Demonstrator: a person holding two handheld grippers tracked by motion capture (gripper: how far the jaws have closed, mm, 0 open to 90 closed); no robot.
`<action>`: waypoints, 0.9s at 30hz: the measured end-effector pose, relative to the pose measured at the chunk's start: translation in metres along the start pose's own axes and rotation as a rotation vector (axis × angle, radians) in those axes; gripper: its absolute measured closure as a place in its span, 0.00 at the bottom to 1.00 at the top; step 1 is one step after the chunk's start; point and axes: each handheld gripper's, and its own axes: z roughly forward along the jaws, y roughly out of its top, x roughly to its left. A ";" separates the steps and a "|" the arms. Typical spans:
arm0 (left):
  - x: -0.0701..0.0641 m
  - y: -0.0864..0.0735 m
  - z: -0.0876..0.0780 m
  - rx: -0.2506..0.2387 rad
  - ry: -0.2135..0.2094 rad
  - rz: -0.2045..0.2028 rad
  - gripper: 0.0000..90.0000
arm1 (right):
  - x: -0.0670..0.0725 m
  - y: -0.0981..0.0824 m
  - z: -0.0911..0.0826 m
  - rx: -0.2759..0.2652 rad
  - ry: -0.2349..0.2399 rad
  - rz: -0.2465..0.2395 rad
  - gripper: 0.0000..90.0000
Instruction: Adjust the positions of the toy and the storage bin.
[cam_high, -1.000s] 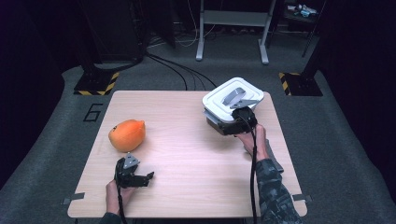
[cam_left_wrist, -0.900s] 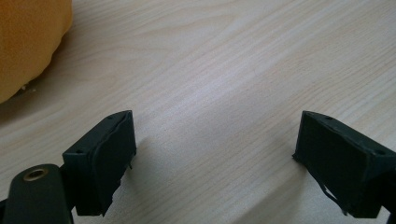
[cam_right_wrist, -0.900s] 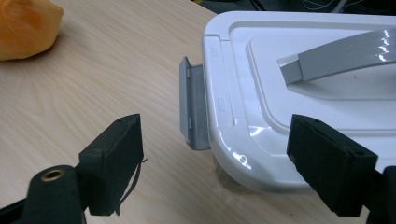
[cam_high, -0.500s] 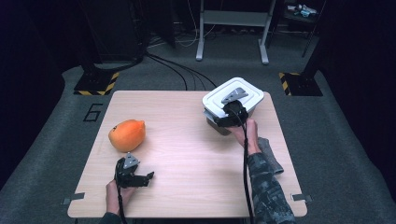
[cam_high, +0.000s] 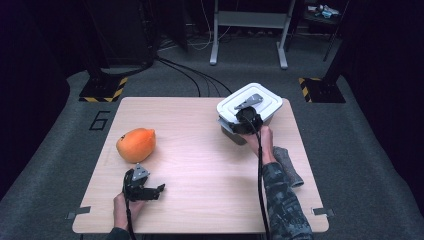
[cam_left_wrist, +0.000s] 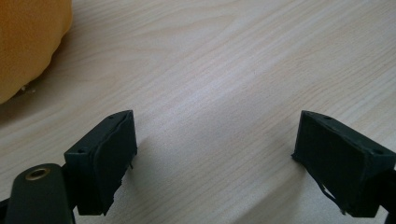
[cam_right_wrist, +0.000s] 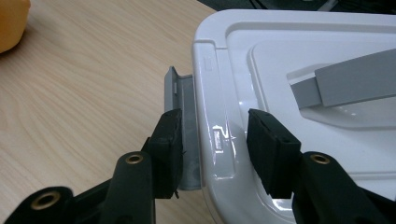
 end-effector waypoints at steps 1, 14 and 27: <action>0.000 0.000 0.000 0.000 0.000 0.000 0.14 | 0.001 0.000 -0.001 0.006 0.002 0.016 0.63; 0.000 0.000 0.000 0.000 0.000 0.000 0.14 | -0.003 -0.003 -0.003 -0.011 0.034 0.009 0.68; 0.000 0.000 0.000 -0.002 0.001 -0.004 0.14 | 0.009 -0.008 -0.009 -0.025 0.088 -0.017 0.68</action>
